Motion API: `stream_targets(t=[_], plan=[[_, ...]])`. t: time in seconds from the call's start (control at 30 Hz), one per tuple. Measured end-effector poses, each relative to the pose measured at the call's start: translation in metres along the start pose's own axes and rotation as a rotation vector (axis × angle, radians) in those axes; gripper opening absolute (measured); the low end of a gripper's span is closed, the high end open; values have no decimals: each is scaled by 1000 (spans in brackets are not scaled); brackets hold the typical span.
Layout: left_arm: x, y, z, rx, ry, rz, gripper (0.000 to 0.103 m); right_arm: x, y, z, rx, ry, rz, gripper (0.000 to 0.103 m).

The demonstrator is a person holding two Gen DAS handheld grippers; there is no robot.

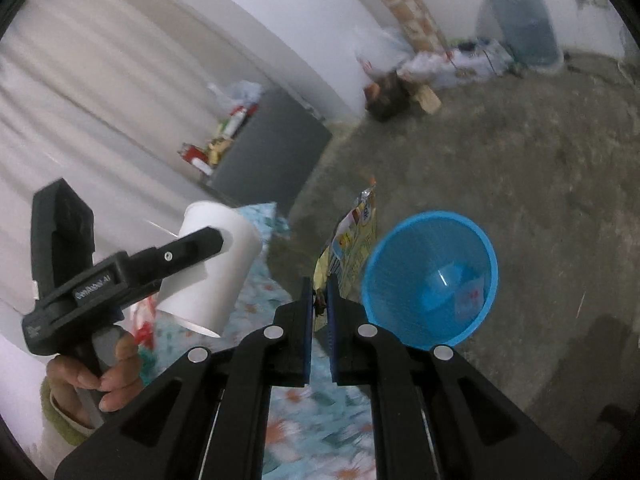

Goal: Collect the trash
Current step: 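Carry cup and packet over the blue wastebasket and open both tools, then move both tools back over the trash pile on the bed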

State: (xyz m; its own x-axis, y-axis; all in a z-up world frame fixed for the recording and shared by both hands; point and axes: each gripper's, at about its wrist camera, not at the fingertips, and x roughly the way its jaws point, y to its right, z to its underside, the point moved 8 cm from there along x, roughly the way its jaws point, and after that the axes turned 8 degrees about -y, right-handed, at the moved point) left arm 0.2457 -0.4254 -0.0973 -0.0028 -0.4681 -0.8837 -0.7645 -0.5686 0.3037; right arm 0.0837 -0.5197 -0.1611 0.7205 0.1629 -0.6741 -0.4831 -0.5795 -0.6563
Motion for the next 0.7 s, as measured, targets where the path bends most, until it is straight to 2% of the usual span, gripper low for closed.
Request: stream_targets(t=[0.07, 0.1, 0.13, 0.17, 0.2, 0.27, 0.37, 0.43, 0.57, 0.7], plan=[[28, -2, -5, -3, -42, -3, 77, 21, 20, -6, 35, -13, 13, 12], [44, -6, -6, -12, -73, -14, 85, 33, 31, -7, 49, -25, 26, 21], [58, -11, -7, -27, -97, -31, 85, 49, 48, -8, 77, -48, 57, 39], [71, -17, -5, -45, -126, -51, 85, 59, 60, -8, 99, -62, 88, 46], [80, -21, -5, -59, -146, -65, 85, 71, 77, -6, 131, -81, 132, 48], [87, -30, -1, -98, -159, -83, 85, 81, 92, 1, 181, -109, 166, 48], [74, -33, 4, -122, -127, -57, 85, 78, 95, 14, 210, -101, 131, 48], [63, -33, 6, -117, -108, -57, 85, 74, 93, 19, 191, -95, 145, 49], [24, -30, 12, -100, -30, -34, 85, 54, 73, 35, 138, -73, 163, 53], [-34, -21, 25, -56, 79, 3, 85, 30, 44, 41, 55, -47, 187, 60]])
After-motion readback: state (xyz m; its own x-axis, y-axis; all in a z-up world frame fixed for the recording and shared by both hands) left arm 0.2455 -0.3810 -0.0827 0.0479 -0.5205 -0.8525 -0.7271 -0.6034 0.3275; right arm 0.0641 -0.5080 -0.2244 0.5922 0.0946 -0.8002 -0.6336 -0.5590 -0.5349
